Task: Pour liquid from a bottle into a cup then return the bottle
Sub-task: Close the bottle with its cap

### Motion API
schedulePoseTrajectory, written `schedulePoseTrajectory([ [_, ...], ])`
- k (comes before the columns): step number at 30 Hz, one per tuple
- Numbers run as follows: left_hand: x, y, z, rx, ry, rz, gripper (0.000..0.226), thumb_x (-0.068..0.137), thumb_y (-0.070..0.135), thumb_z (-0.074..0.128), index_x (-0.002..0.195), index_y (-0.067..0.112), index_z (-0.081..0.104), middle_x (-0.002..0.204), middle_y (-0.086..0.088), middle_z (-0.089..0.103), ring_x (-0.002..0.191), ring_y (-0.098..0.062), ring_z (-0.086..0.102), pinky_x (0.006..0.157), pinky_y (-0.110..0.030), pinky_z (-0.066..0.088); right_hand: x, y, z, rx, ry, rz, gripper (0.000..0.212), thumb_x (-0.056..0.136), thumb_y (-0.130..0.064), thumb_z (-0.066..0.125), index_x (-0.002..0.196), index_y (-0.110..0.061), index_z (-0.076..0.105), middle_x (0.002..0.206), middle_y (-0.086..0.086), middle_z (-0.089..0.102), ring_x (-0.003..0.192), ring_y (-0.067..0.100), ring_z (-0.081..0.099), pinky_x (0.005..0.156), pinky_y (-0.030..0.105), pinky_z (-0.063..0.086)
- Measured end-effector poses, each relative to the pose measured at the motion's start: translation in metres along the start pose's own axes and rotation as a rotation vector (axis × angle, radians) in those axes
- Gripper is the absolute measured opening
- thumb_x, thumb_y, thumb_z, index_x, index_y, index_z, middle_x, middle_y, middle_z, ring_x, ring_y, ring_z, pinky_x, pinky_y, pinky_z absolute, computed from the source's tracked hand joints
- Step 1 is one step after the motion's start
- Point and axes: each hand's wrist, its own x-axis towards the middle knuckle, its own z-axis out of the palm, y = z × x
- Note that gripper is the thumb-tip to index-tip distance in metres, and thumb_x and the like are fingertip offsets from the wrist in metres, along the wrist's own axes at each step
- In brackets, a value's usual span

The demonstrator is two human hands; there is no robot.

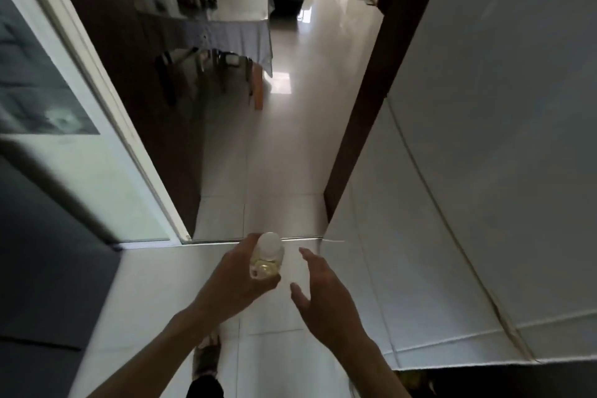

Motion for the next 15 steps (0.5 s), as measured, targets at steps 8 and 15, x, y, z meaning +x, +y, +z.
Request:
schedulePoseTrajectory([
  [8, 0.124, -0.034, -0.106, 0.073, 0.039, 0.090, 0.059, 0.067, 0.028, 0.086, 0.113, 0.039, 0.052, 0.095, 0.010, 0.067, 0.077, -0.007, 0.066, 0.062, -0.007, 0.047, 0.154, -0.066, -0.050, -0.268, 0.123, -0.026, 0.055, 0.100, -0.025, 0.053, 0.151, -0.020, 0.034, 0.152, 0.000, 0.045, 0.132, 0.017, 0.049, 0.111, 0.031, 0.042],
  [15, 0.251, 0.017, -0.182, 0.124, -0.004, 0.289, 0.063, 0.067, 0.036, 0.081, 0.124, 0.031, 0.054, 0.099, 0.012, 0.063, 0.075, -0.004, 0.062, 0.059, -0.004, 0.039, 0.268, -0.106, -0.161, -0.732, 0.297, 0.034, 0.064, 0.096, -0.037, 0.055, 0.150, -0.011, 0.035, 0.152, 0.014, 0.043, 0.142, 0.032, 0.036, 0.121, 0.047, 0.022],
])
